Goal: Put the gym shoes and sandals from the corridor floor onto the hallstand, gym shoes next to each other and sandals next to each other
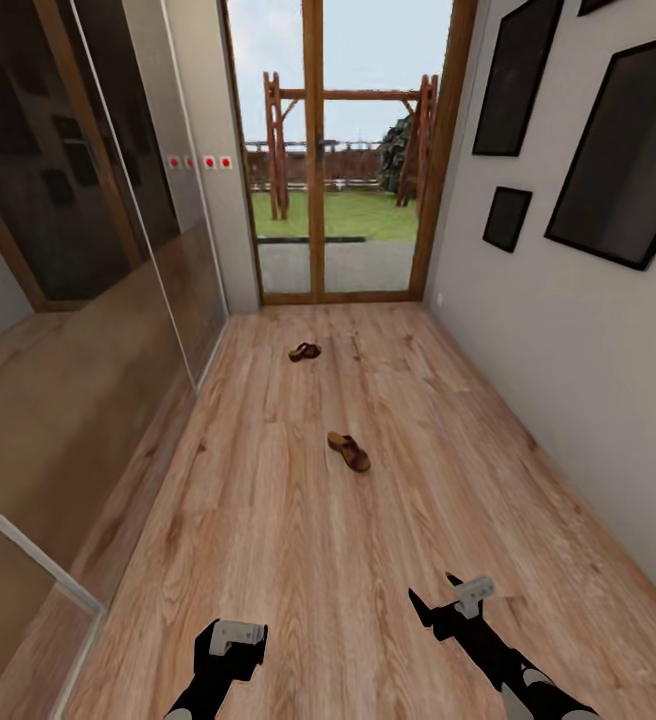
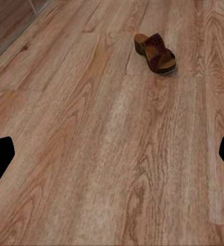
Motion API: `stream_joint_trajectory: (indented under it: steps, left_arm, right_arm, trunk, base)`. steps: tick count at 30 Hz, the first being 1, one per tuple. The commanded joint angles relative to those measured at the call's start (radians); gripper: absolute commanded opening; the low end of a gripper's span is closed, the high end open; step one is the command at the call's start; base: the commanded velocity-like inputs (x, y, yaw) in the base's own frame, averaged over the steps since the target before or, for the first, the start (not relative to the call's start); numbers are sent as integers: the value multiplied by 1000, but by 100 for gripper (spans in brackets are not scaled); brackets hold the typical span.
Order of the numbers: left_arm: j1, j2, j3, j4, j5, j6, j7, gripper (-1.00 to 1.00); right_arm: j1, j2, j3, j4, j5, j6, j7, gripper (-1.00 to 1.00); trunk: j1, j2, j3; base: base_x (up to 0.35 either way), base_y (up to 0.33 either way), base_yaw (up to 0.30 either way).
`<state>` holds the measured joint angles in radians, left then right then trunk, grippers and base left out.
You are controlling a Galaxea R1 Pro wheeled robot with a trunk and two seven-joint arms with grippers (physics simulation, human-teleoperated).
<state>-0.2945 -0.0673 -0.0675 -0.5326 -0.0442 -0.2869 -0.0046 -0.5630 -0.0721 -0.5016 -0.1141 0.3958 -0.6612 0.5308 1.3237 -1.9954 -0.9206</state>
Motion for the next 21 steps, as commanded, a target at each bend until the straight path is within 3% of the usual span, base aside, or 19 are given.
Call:
stream_joint_trajectory:
  steps: [1,10,21]
  left_arm:
    - [0,0,0,0,0,0,0,100]
    - [0,0,0,0,0,0,0,100]
    - [0,0,0,0,0,0,0,100]
  right_arm:
    - [0,0,0,0,0,0,0,100]
    - [0,0,0,0,0,0,0,100]
    - [0,0,0,-1,0,0,0,100]
  trunk:
    - [0,0,0]
    - [0,0,0]
    - [0,0,0]
  base:
    - [295,164,0]
    - [310,106,0]
    - [327,16,0]
